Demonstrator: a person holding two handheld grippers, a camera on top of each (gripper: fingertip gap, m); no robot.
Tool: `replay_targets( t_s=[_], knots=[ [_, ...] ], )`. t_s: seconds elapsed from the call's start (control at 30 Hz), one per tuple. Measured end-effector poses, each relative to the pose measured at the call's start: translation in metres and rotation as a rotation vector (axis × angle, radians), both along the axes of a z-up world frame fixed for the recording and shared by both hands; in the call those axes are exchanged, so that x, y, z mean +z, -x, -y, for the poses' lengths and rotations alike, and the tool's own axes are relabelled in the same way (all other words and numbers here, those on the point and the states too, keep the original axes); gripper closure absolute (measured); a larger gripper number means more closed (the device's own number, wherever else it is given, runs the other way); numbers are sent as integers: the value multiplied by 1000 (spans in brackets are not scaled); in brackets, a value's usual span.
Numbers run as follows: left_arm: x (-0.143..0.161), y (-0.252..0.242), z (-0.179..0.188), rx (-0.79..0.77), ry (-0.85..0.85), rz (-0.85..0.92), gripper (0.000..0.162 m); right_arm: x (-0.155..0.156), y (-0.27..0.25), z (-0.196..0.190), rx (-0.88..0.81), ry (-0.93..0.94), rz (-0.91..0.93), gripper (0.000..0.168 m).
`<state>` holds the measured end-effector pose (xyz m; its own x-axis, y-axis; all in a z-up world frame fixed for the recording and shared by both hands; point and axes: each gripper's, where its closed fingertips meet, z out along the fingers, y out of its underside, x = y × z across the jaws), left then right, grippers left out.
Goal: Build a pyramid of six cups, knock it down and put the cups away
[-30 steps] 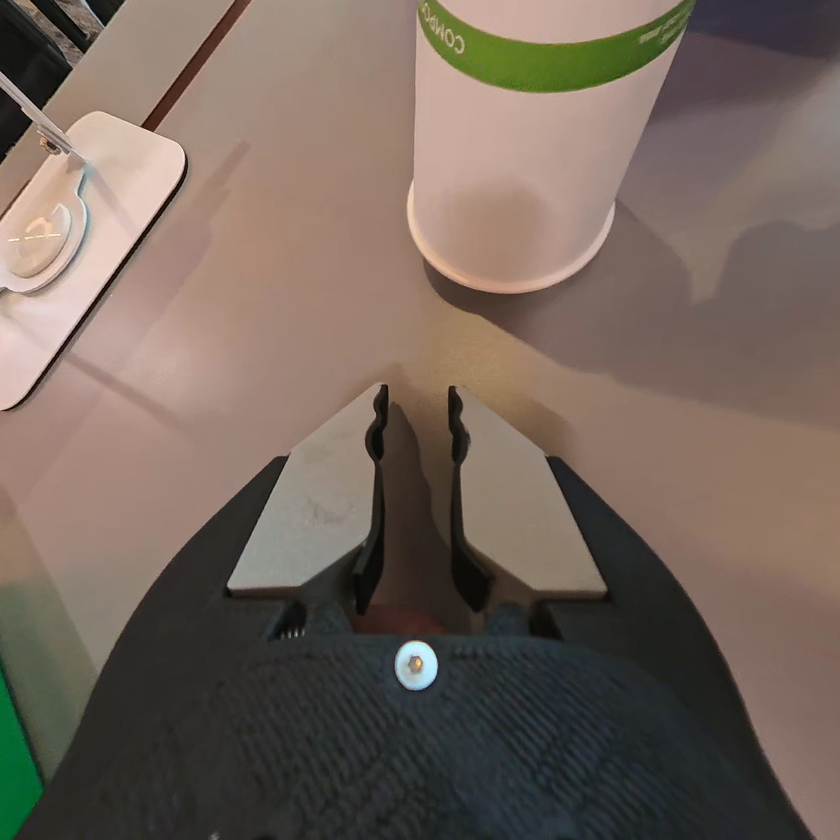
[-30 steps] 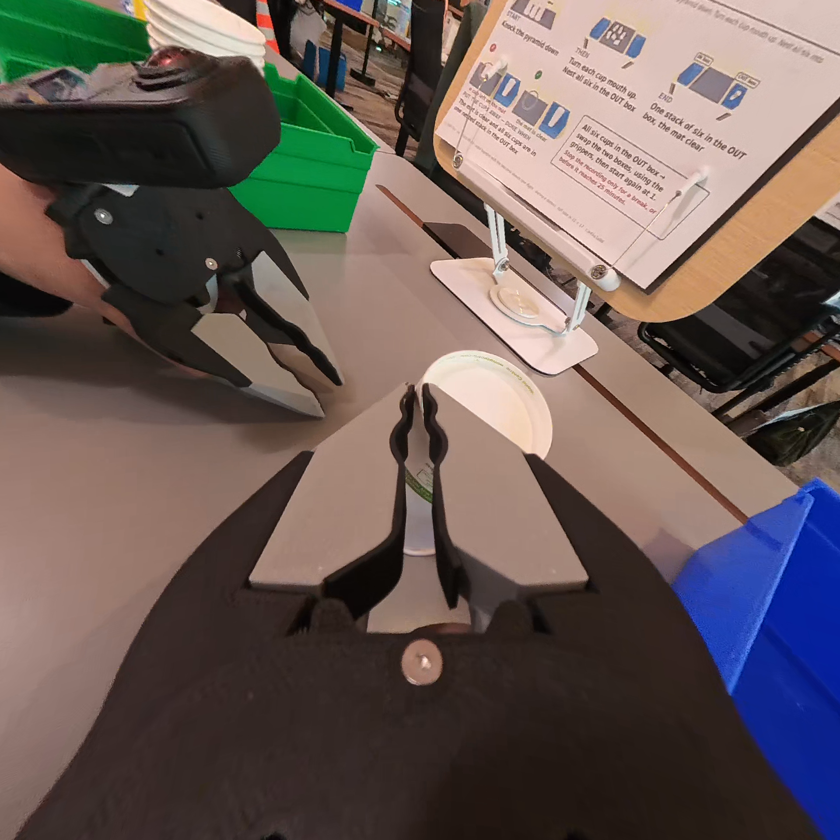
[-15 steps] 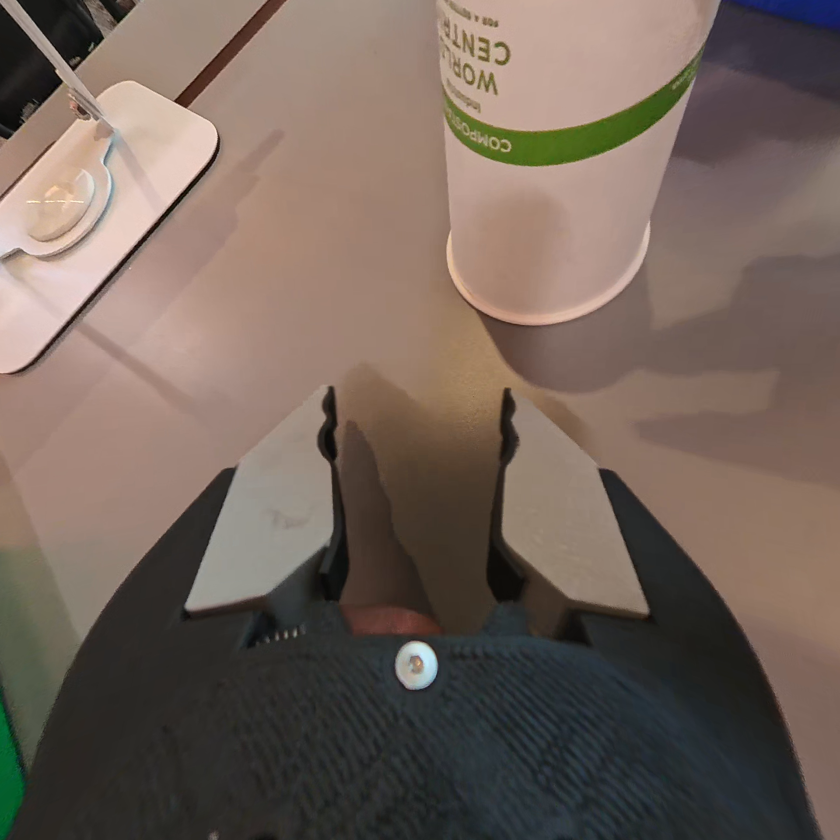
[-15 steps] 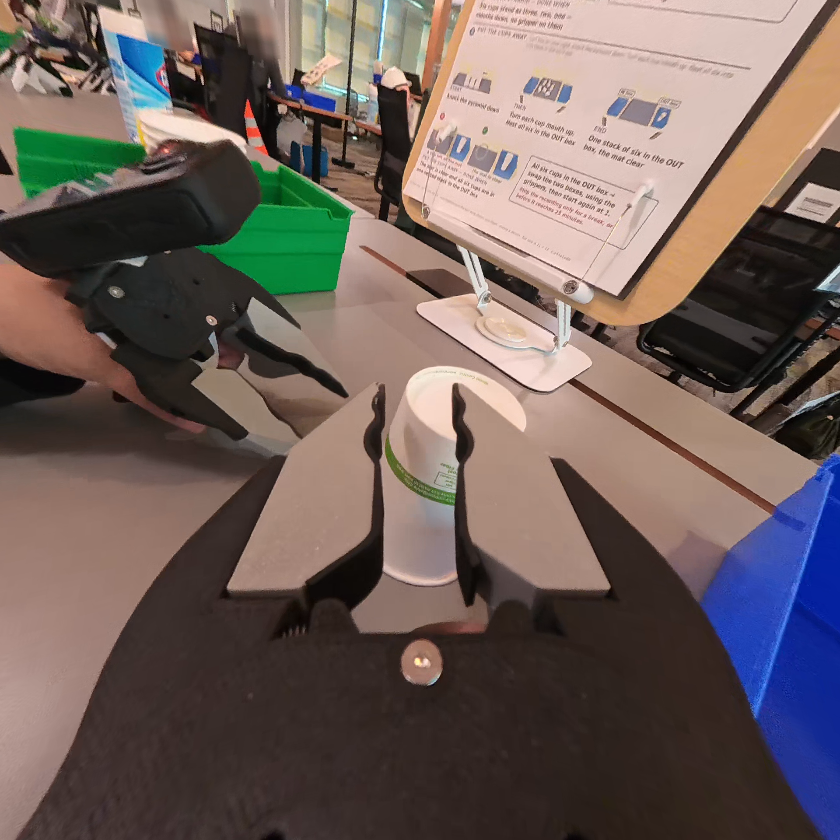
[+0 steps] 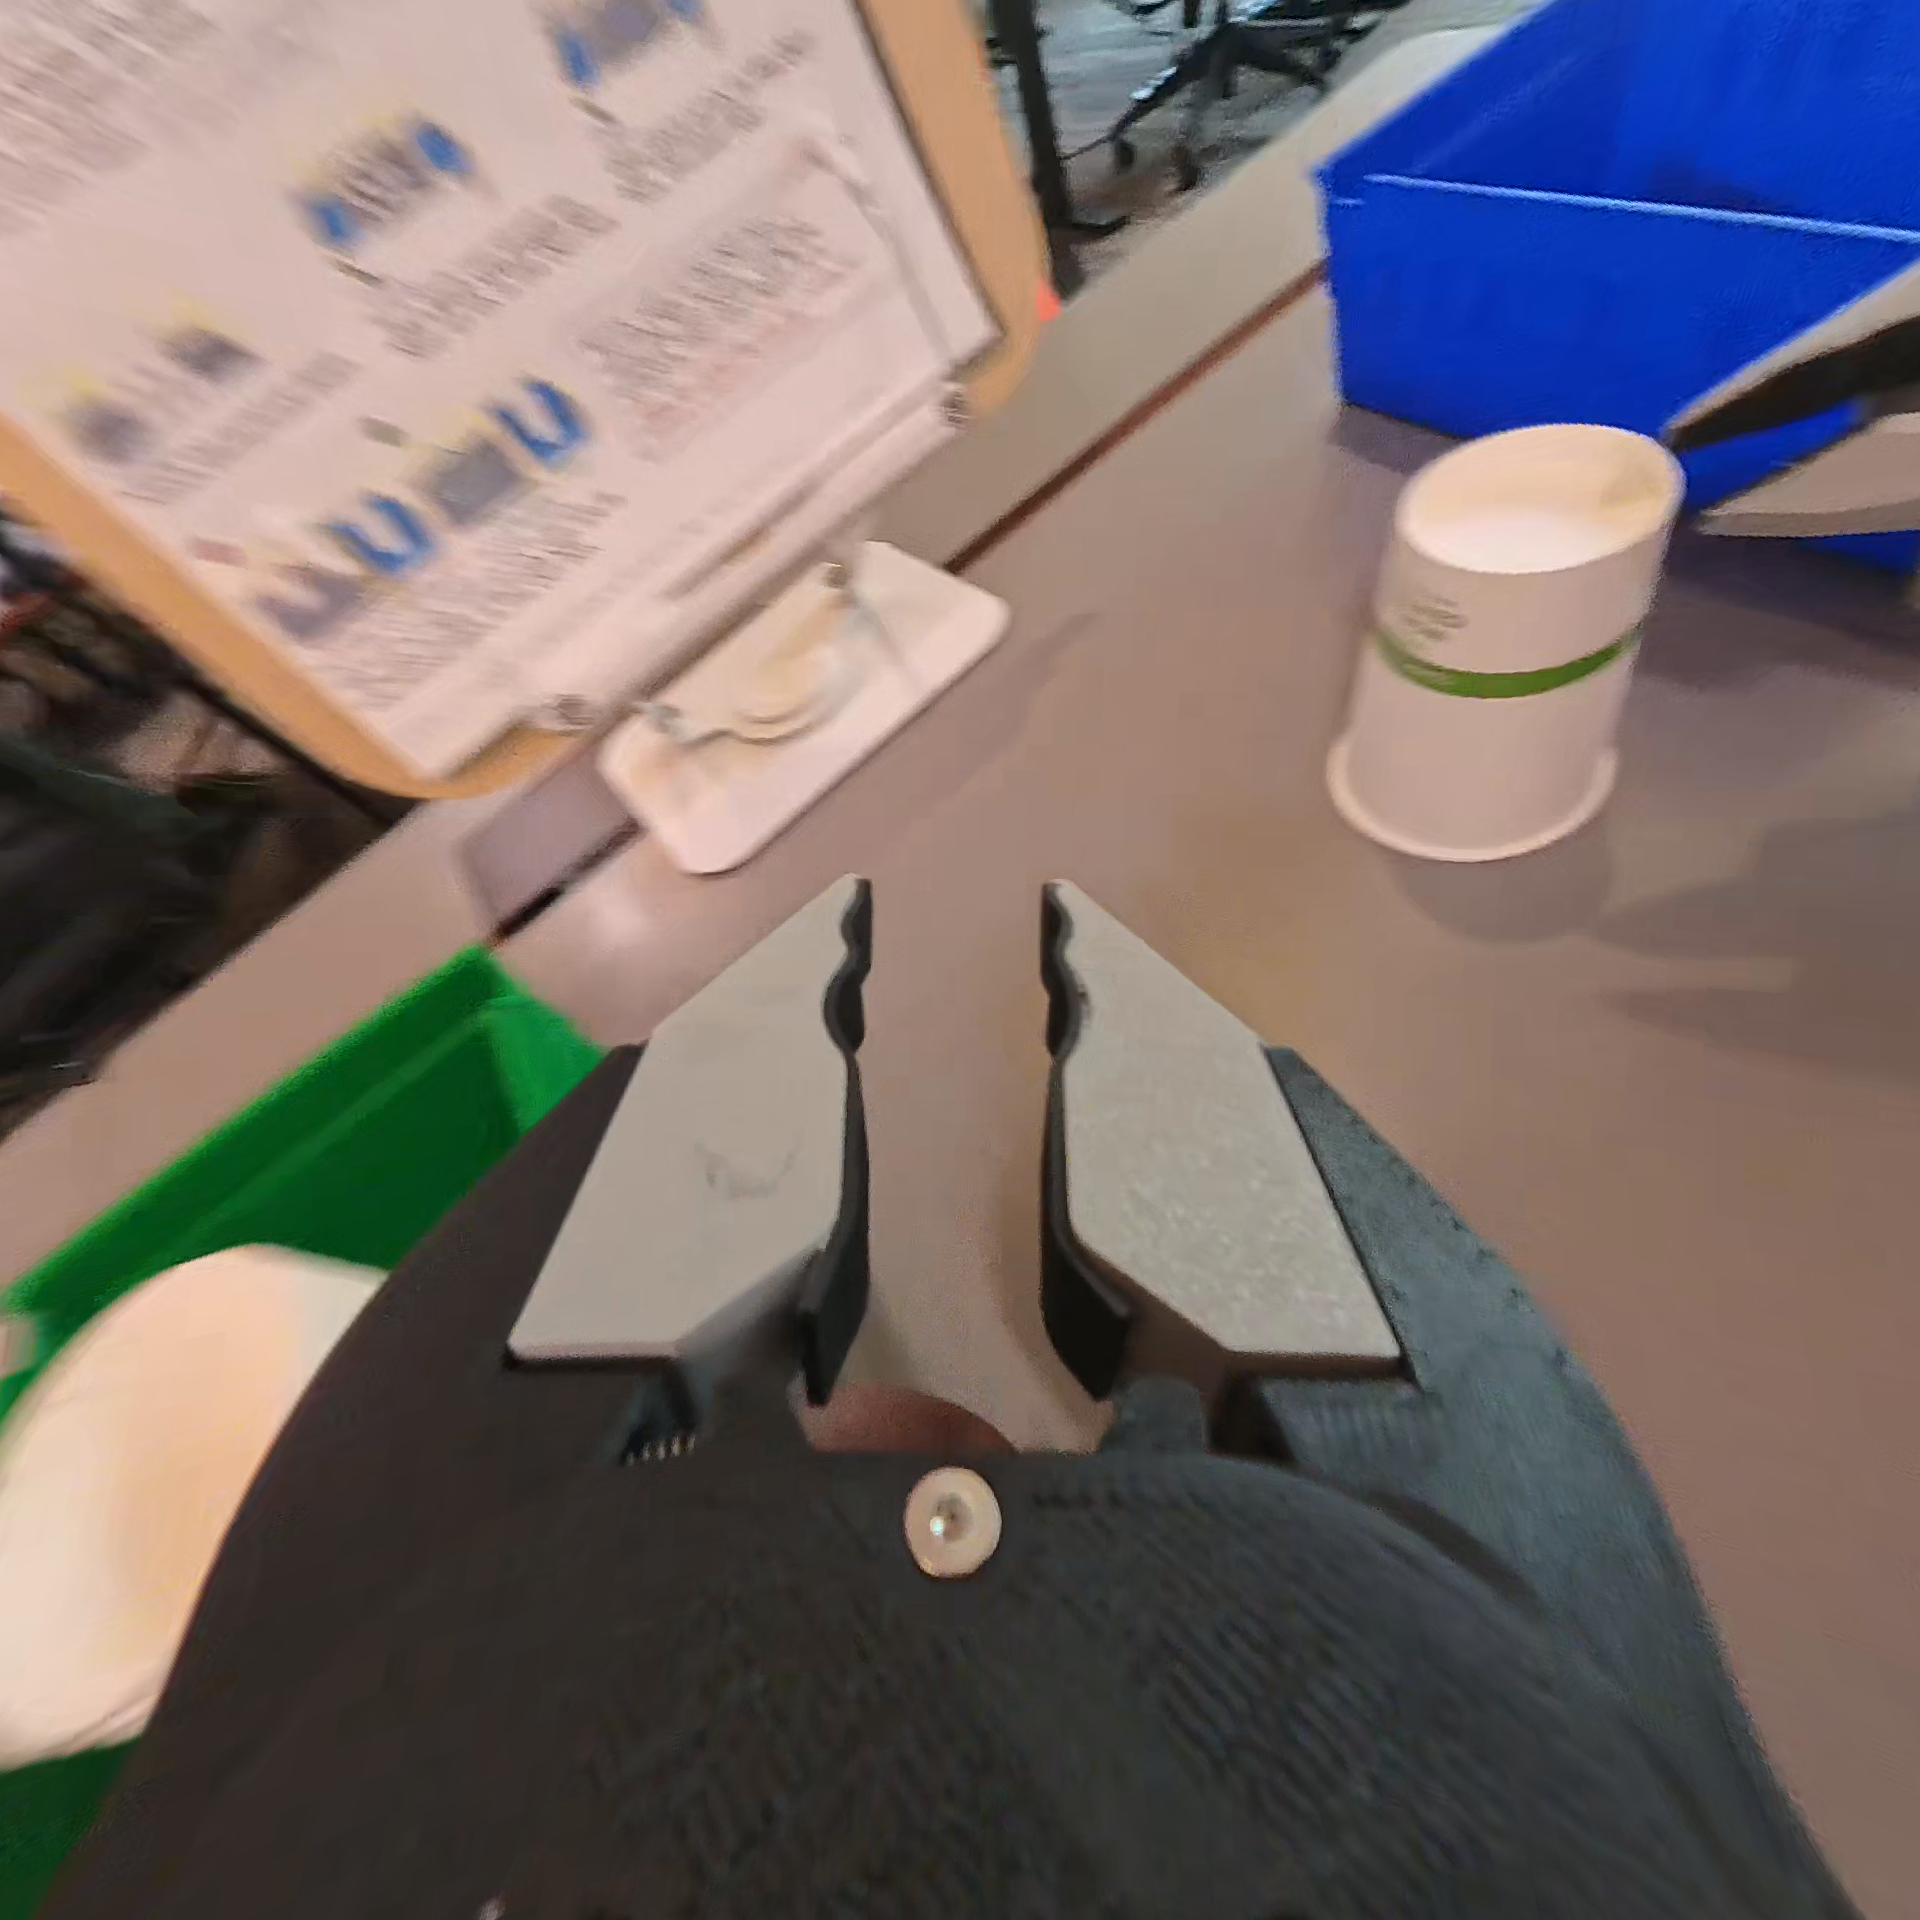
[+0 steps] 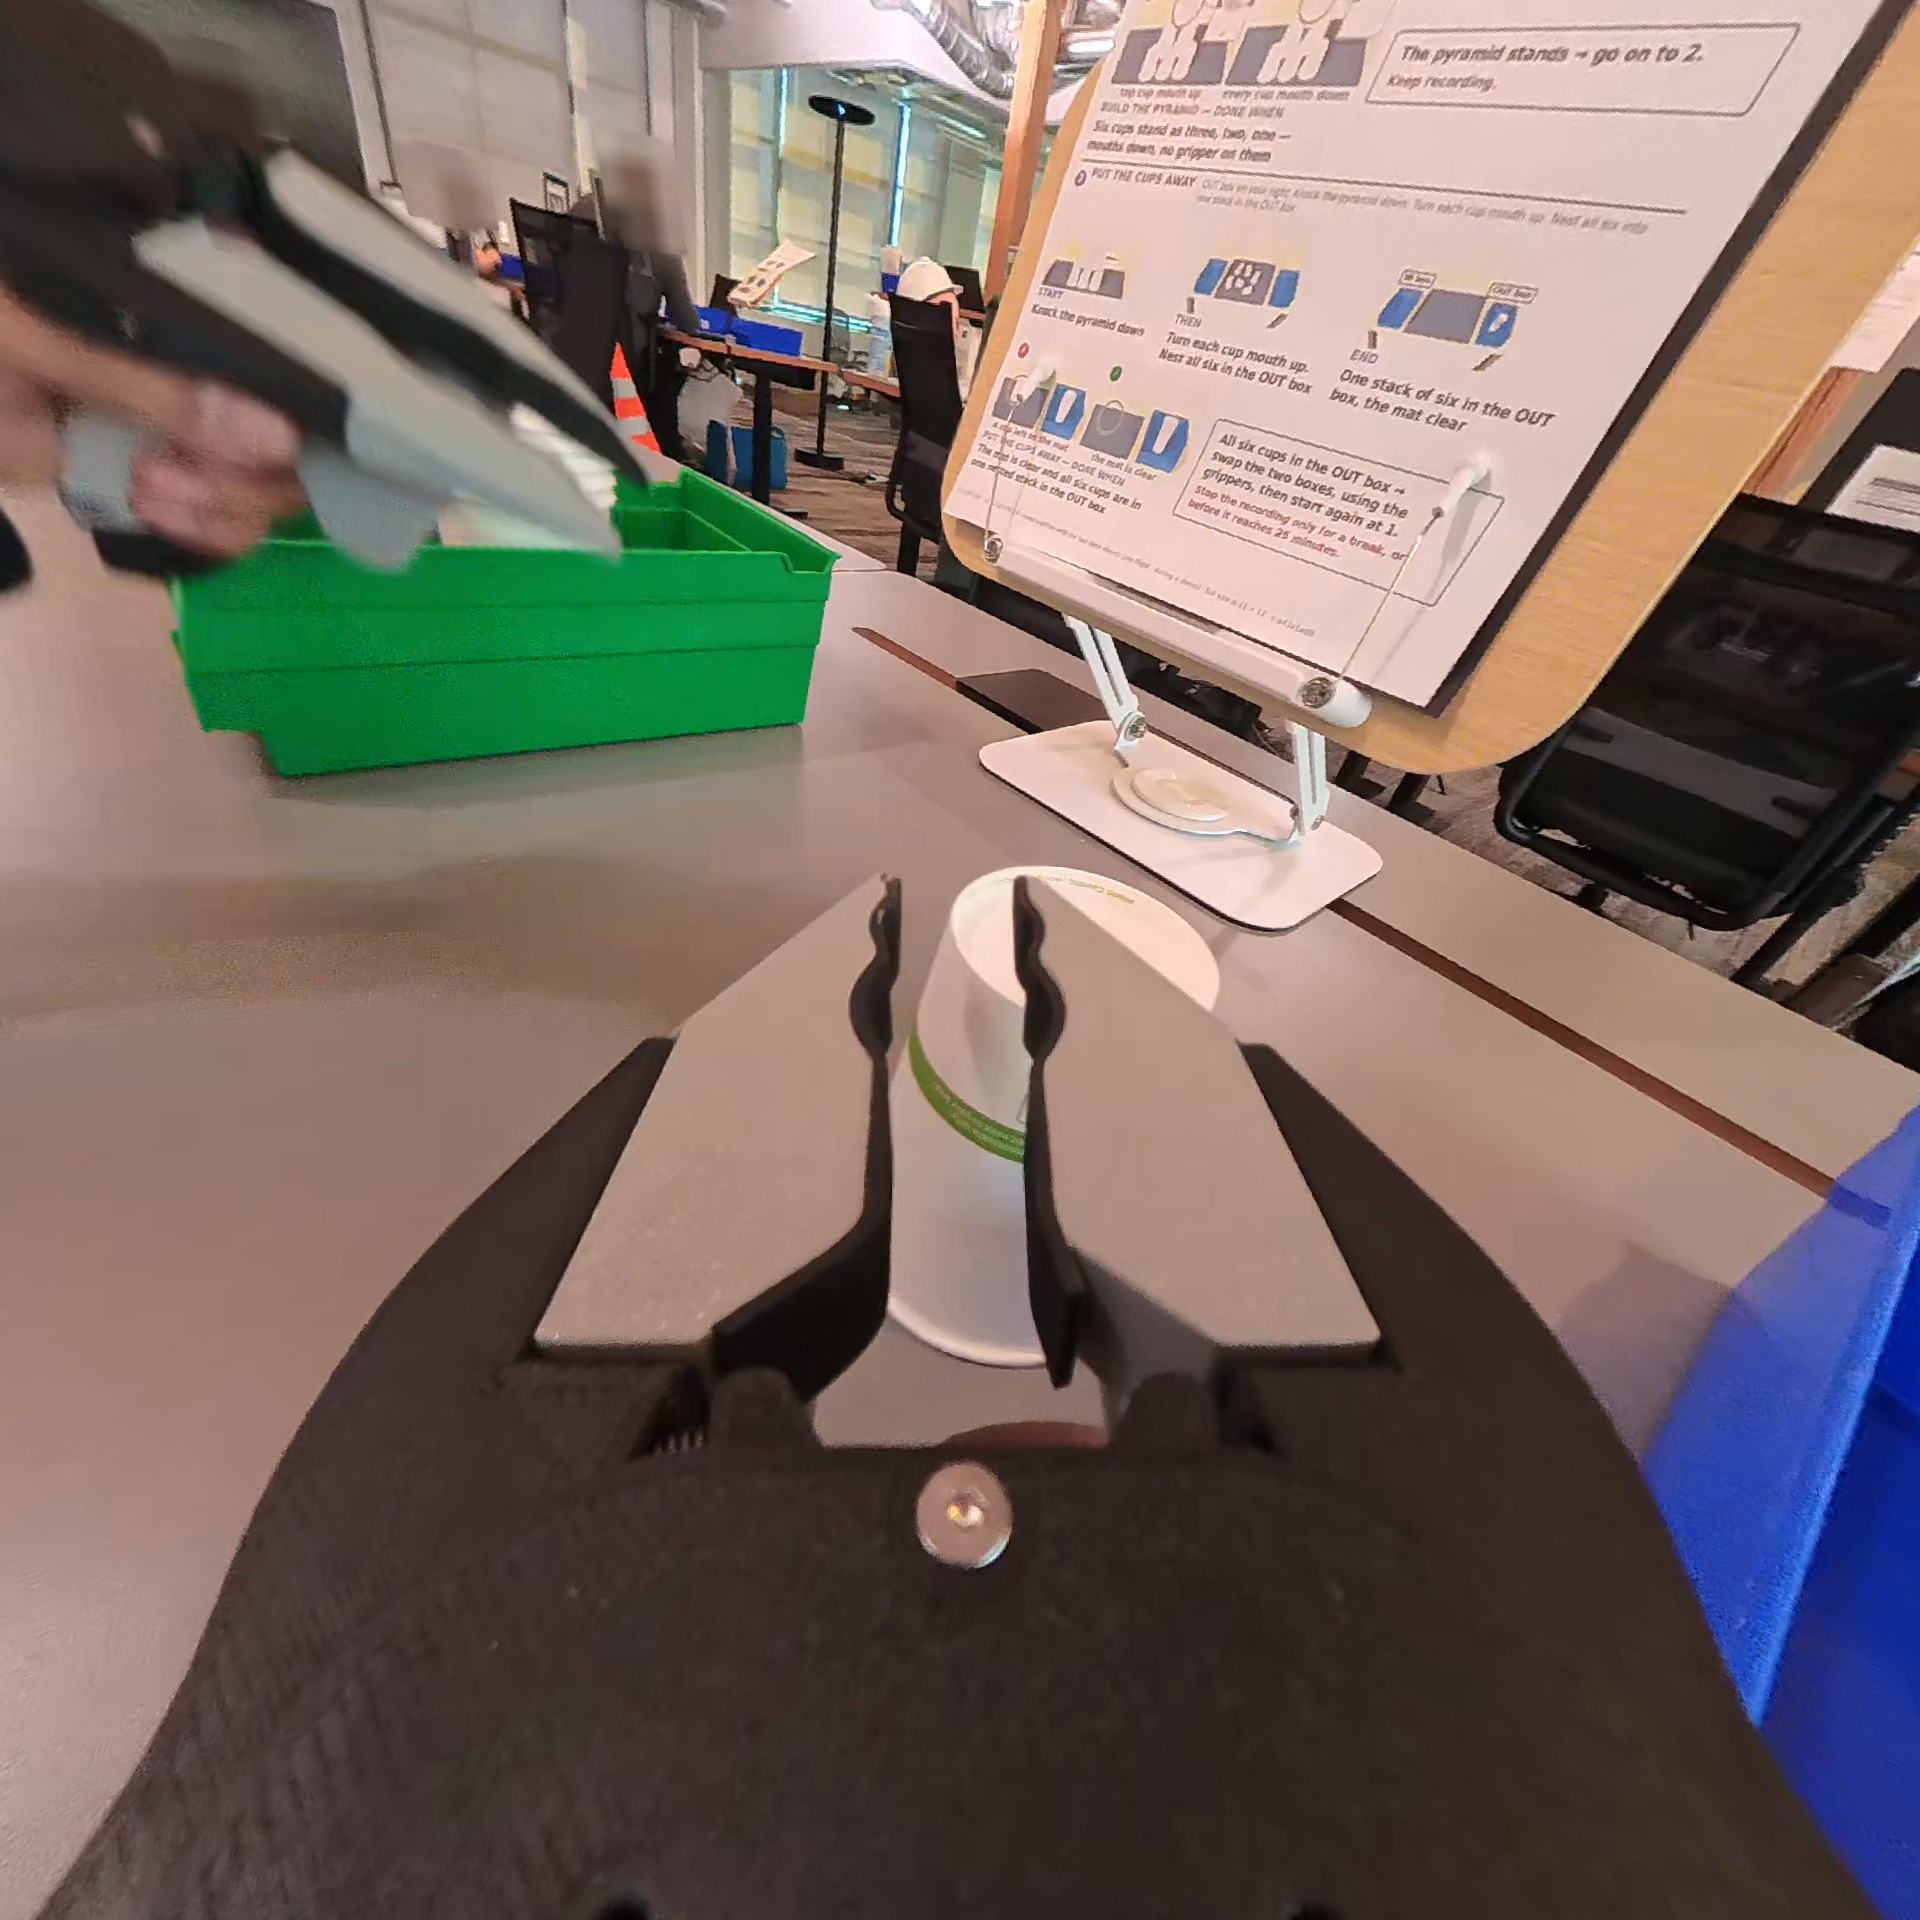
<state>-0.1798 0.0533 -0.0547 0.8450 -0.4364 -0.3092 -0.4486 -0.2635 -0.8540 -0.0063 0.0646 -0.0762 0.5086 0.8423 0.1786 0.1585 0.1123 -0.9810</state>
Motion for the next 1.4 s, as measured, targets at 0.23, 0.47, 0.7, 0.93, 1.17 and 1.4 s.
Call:
replay_targets(
  t_s=[0.23, 0.47, 0.7, 0.93, 1.17, 1.4],
  knots=[
    [20, 143, 7, 266, 216, -129, 136, 7, 7, 15, 42, -38, 0, 150],
    [1, 182, 13, 350, 314, -188, 144, 9, 7, 18, 49, -48, -1, 150],
    [-13, 193, 11, 370, 393, -181, 145, 11, 6, 18, 51, -50, -7, 150],
    [-14, 192, 12, 343, 407, -148, 161, 12, 7, 20, 58, -52, -5, 150],
    [-4, 199, 11, 362, 370, -213, 161, 14, 7, 21, 60, -58, -7, 150],
    [28, 207, 7, 401, 258, -271, 161, 13, 8, 22, 64, -56, -1, 150]
  ],
)
